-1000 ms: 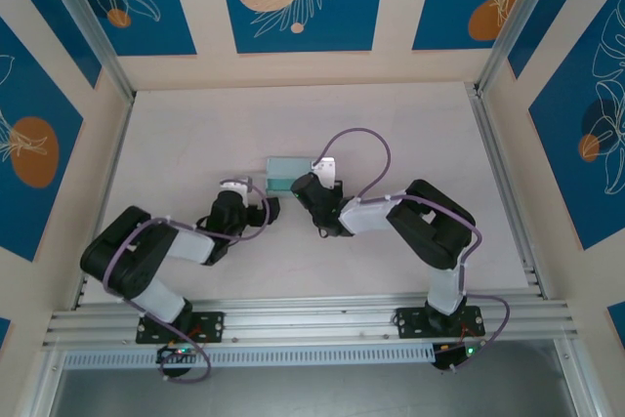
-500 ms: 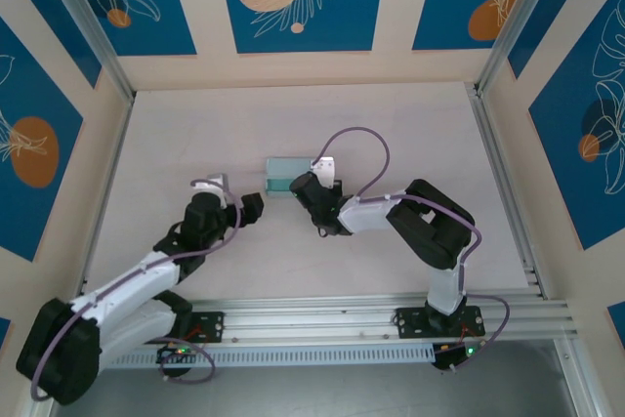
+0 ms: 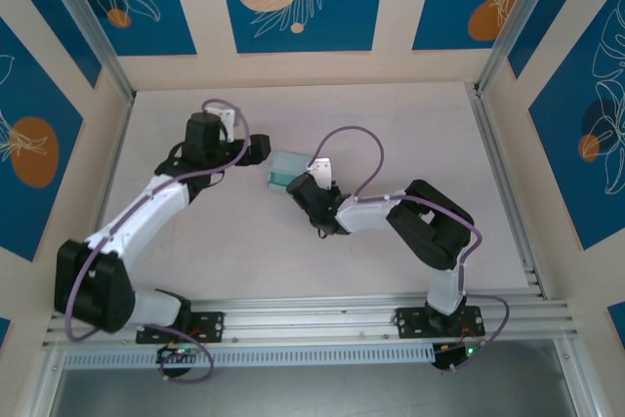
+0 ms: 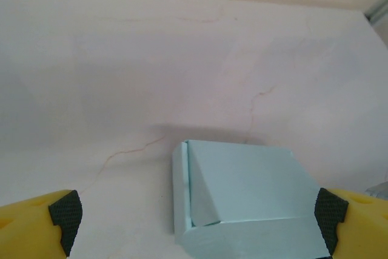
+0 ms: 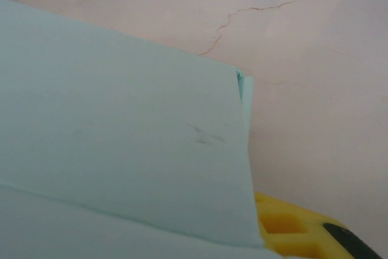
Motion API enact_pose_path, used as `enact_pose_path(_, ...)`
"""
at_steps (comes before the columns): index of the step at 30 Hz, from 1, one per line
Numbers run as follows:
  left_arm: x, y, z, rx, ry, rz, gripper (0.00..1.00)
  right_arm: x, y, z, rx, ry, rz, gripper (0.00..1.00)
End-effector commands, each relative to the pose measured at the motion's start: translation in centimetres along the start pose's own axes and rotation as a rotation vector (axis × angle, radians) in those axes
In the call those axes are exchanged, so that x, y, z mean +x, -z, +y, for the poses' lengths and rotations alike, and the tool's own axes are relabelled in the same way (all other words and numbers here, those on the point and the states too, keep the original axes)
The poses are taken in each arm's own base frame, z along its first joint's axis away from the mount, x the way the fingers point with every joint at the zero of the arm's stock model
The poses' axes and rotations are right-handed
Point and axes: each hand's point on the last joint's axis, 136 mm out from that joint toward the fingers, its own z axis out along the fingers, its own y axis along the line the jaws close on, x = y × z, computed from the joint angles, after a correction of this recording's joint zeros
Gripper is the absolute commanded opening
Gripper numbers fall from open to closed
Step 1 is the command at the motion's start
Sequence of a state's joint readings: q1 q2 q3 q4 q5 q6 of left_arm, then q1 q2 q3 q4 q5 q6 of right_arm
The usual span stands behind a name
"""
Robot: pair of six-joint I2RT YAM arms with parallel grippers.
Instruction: Fold the paper box
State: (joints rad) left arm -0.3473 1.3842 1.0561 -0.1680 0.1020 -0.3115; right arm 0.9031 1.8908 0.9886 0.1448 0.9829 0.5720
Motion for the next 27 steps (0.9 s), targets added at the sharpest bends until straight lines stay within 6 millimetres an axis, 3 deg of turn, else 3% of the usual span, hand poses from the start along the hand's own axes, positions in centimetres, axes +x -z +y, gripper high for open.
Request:
enact_pose_path(1, 0.4, -1.4, -1.6, 0.073, -0.115, 0.105, 1.00, 3.9, 0.1, -1.0, 0.042, 0.129, 0.120, 0.33)
enact_pose_path(5, 1.0, -4.1, -1.7, 0.071, -0.174, 0.179, 1.00, 3.5, 0.4, -0.7, 0.036, 0.134, 0.113, 0.37)
enact_pose_path(13, 2.9, -7.3, -2.7, 0.092, -0.264, 0.282, 0.96, 1.8, 2.1, -0.7, 0.012, 0.134, 0.090, 0.74)
enact_pose_path(17, 3.9, -8.5, -2.9, 0.091, -0.289, 0.326, 0.93, 1.0, 3.0, -0.4, -0.004, 0.142, 0.074, 0.86)
enact_pose_path(22, 5.1, -9.4, -2.7, 0.086, -0.283, 0.373, 0.88, 0.1, 4.3, -0.3, -0.018, 0.145, 0.059, 0.93)
enact_pose_path(27, 5.6, -9.1, -2.5, 0.076, -0.280, 0.381, 0.84, -0.5, 5.4, -0.2, -0.038, 0.155, 0.050, 0.93)
